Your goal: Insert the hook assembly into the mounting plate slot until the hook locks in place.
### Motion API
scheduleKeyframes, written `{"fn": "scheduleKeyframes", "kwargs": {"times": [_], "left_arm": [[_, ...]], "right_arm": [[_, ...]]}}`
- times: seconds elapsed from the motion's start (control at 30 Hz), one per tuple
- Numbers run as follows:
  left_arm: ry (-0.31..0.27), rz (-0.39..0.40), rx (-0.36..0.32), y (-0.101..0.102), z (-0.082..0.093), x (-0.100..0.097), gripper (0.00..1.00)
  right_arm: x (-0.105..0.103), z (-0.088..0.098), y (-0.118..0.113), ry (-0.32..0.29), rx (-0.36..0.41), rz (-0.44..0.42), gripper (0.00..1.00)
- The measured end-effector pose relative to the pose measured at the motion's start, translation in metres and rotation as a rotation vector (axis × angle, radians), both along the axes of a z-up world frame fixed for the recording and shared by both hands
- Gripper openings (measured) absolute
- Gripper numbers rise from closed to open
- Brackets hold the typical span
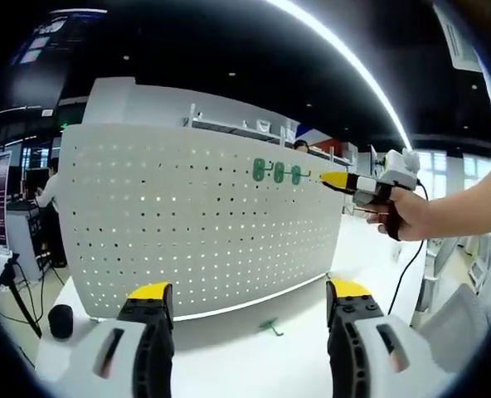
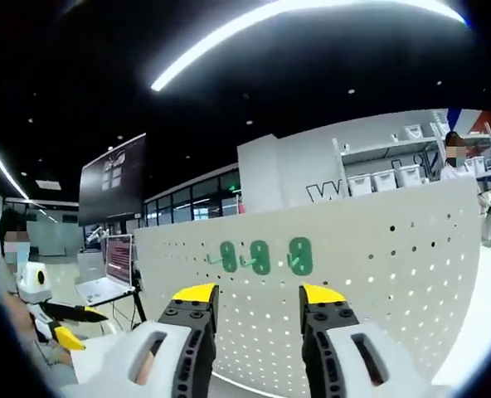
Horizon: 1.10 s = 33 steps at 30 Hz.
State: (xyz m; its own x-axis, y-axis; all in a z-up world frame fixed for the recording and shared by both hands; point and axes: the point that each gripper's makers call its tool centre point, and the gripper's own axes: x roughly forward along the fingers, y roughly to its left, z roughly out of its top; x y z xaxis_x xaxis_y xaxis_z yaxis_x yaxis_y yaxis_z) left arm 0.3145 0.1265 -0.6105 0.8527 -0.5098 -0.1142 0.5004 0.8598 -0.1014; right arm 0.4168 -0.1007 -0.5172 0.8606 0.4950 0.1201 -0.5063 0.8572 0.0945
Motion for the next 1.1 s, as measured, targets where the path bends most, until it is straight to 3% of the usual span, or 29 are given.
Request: {"fn": "scheduleKeyframes", "kwargs": {"times": [0.27,1.1], "left_arm": [[-0.011,-0.005,0.023,0.002,0.001,0.003,0.78],[-0.017,-0.011,0.035,0.011,0.0,0.003,0.79]], "right_arm": [[-0.017,-0.018,-0.005,0.025,-0.039,0.017,0.46],[-0.061,-0.058,-0.02,0.1,-0.098,0.044,0.51]]}}
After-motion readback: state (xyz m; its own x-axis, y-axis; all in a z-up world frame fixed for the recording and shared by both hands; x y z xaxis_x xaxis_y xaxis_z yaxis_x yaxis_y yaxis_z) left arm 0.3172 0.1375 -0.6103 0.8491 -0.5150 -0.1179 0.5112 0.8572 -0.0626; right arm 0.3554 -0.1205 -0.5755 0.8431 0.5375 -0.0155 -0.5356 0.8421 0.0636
